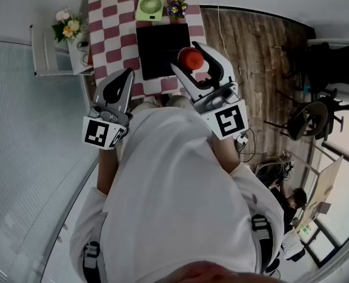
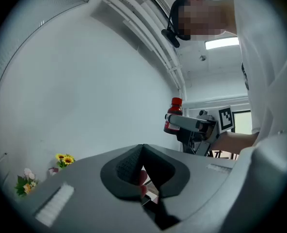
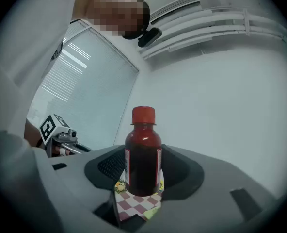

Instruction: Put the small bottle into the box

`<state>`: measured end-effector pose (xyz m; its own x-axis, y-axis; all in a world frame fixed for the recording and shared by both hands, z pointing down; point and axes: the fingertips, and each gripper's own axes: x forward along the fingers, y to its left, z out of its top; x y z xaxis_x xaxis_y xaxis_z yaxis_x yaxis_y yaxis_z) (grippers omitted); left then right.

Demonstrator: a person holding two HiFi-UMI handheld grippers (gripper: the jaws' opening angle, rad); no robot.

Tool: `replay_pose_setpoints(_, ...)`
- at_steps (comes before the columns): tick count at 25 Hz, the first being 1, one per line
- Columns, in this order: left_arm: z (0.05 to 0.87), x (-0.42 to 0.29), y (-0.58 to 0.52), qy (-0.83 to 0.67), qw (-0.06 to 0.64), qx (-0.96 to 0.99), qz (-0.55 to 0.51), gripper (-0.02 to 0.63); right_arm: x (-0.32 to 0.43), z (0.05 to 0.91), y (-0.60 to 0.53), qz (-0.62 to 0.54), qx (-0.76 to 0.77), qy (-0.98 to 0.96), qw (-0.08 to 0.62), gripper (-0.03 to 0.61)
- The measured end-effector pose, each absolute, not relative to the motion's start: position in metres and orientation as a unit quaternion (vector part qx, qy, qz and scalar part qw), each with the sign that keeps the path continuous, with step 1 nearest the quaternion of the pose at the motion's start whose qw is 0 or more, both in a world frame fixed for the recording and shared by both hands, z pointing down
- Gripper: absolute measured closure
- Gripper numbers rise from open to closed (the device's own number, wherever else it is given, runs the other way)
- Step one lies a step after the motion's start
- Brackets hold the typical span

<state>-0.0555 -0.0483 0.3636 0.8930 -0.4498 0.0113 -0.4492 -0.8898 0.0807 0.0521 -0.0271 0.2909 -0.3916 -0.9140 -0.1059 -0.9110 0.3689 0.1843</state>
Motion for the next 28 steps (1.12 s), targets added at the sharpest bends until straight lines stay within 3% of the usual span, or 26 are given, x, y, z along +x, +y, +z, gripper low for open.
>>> replay_pose_setpoints(14, 0.371, -0.068, -0.038, -0.269, 0.042, 0.962, 0.007, 0.612, 0.061, 0.308, -0.026, -0.081, 0.539, -0.838, 0.001, 0.357)
replay_pose_setpoints(28, 0.387, -0.040, -0.025, -0.291, 0.031, 0.956, 0.033, 0.612, 0.117, 0.386, 0.000, -0.007, 0.524, -0.852, 0.013, 0.356)
